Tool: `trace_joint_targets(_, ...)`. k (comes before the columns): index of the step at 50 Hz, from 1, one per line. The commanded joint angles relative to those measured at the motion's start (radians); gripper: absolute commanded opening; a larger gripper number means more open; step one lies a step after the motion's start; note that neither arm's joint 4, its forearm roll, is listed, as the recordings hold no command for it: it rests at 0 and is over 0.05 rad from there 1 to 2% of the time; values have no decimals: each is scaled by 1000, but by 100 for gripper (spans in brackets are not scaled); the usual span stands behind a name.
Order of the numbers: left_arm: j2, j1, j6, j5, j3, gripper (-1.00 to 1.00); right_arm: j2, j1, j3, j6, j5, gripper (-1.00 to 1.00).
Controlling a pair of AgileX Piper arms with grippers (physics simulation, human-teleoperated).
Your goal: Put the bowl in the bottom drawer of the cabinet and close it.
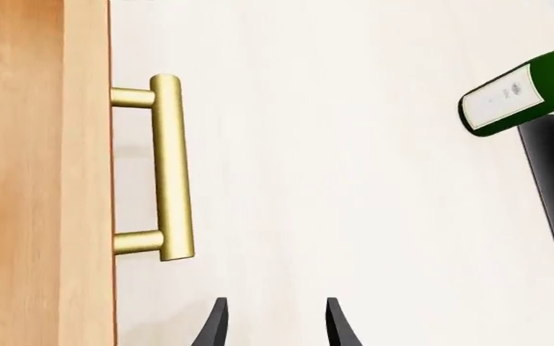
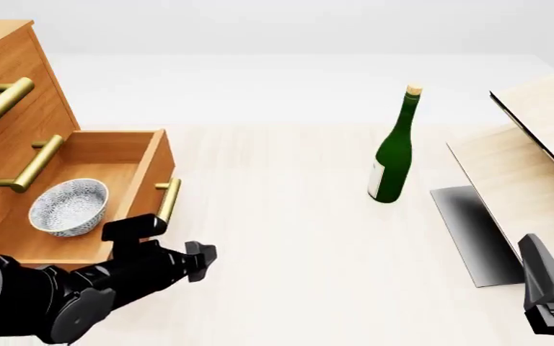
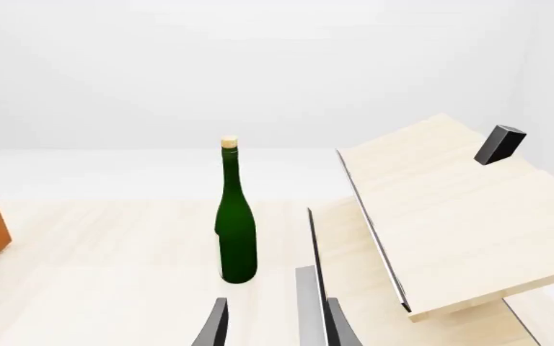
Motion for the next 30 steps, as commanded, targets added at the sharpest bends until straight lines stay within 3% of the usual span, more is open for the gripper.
trace_joint_targets(1, 10, 59, 3, -3, 9, 100, 0, 0, 0, 0, 0, 100)
trace_joint_targets(30, 5, 155, 33, 6, 32, 100, 0, 0, 0, 0, 0, 100)
